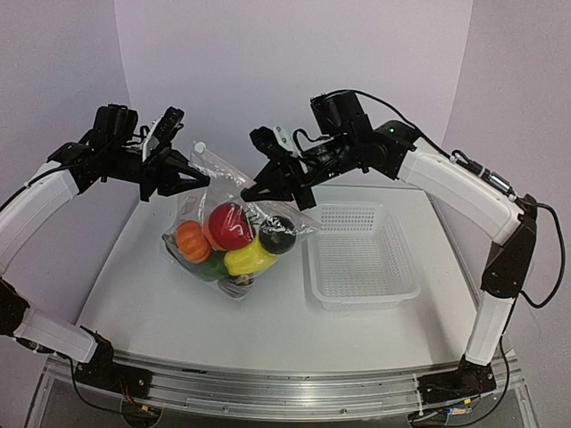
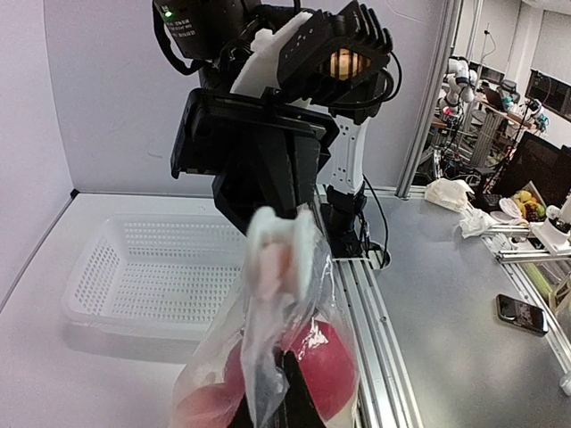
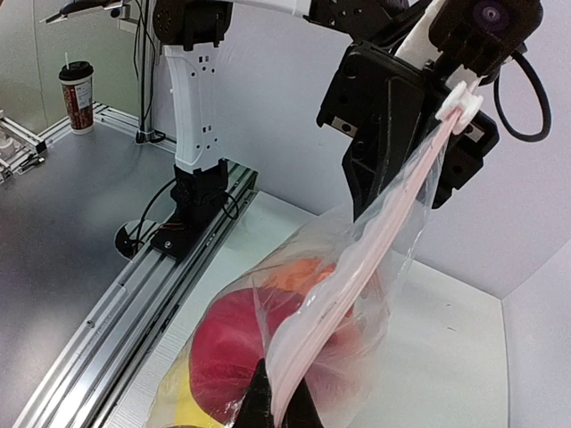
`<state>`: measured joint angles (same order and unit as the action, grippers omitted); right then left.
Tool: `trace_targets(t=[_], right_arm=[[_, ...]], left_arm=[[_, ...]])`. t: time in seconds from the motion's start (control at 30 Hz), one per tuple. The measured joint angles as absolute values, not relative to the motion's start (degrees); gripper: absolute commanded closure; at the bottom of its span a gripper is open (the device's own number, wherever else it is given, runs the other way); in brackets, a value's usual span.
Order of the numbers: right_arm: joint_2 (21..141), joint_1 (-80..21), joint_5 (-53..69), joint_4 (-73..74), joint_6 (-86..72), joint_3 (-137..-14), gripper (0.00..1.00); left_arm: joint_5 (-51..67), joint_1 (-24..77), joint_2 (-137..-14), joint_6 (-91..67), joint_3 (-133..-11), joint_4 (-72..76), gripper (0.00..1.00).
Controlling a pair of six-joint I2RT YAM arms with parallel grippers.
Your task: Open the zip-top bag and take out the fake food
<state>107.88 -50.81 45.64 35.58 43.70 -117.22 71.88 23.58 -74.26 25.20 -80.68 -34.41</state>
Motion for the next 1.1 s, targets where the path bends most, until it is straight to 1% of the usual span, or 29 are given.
trace_targets(t=[0.13, 0.17, 0.23, 0.27, 0.3, 0.33, 0.4, 0.53, 0.67, 0.77, 0.8, 0.87, 0.93, 0.97, 1.0, 1.1], right_arm=[[107.83, -50.82, 44.43, 35.19, 43.71, -115.98, 1.0], [107.82, -50.81, 43.84, 35.16, 43.6, -115.78, 0.94], [107.76, -50.81, 41.96, 35.13, 42.77, -115.56, 0.73], [107.74, -50.81, 40.96, 35.11, 42.1, -115.55, 0.58], [107.72, -50.83, 39.63, 35.02, 40.79, -115.55, 0.33], [107.68, -50.83, 38.1, 34.99, 39.28, -115.57, 0.17], [107.68, -50.82, 35.49, 34.85, 35.77, -115.87, 0.07], [107.86, -50.98, 29.63, 35.19, 25.72, -118.67, 0.06], [108.4, -51.96, 25.69, 34.82, 17.6, -124.15, 0.05], [110.03, -53.02, 25.34, 34.02, 13.17, -128.38, 0.11], [110.76, -53.26, 25.6, 33.73, 11.87, -129.48, 0.14], [112.0, -53.69, 26.4, 33.48, 9.75, -130.59, 0.26], [112.9, -53.91, 27.08, 33.62, 8.8, -130.63, 0.42], [113.41, -54.03, 27.38, 33.67, 8.53, -130.63, 0.46], [113.93, -54.18, 27.57, 33.69, 8.27, -130.68, 0.46], [115.82, -54.47, 28.33, 33.63, 7.04, -131.46, 0.39]], left_arm=[[70.06, 23.57, -74.14, 25.47, -80.68, -34.42, 1.0], [69.21, 23.57, -74.09, 25.75, -80.68, -34.43, 1.0], [66.51, 23.6, -73.79, 26.86, -80.66, -34.41, 1.0], [64.97, 23.62, -73.54, 27.43, -80.63, -34.37, 1.0], [62.66, 23.64, -73.16, 28.76, -80.46, -34.3, 1.0], [60.68, 23.72, -72.8, 30.02, -80.2, -34.12, 1.0], [56.95, 23.93, -72.11, 32.37, -79.54, -33.86, 1.0], [49.41, 25.6, -70.66, 38.97, -77.62, -33.32, 1.0], [43.52, 29.16, -69.27, 45.66, -75.33, -33.44, 1.0], [40.22, 31.42, -68.47, 50.69, -73.94, -33.37, 1.0], [39.44, 31.78, -68.31, 51.95, -73.7, -33.38, 1.0], [38.28, 31.96, -68.23, 53.57, -73.63, -33.36, 1.0], [37.54, 31.94, -68.23, 54.65, -73.63, -33.41, 1.0], [37.31, 31.93, -68.23, 55.11, -73.63, -33.43, 1.0], [37.26, 31.93, -68.23, 55.59, -73.63, -33.43, 1.0], [37.28, 31.94, -68.2, 56.66, -73.63, -33.39, 1.0]])
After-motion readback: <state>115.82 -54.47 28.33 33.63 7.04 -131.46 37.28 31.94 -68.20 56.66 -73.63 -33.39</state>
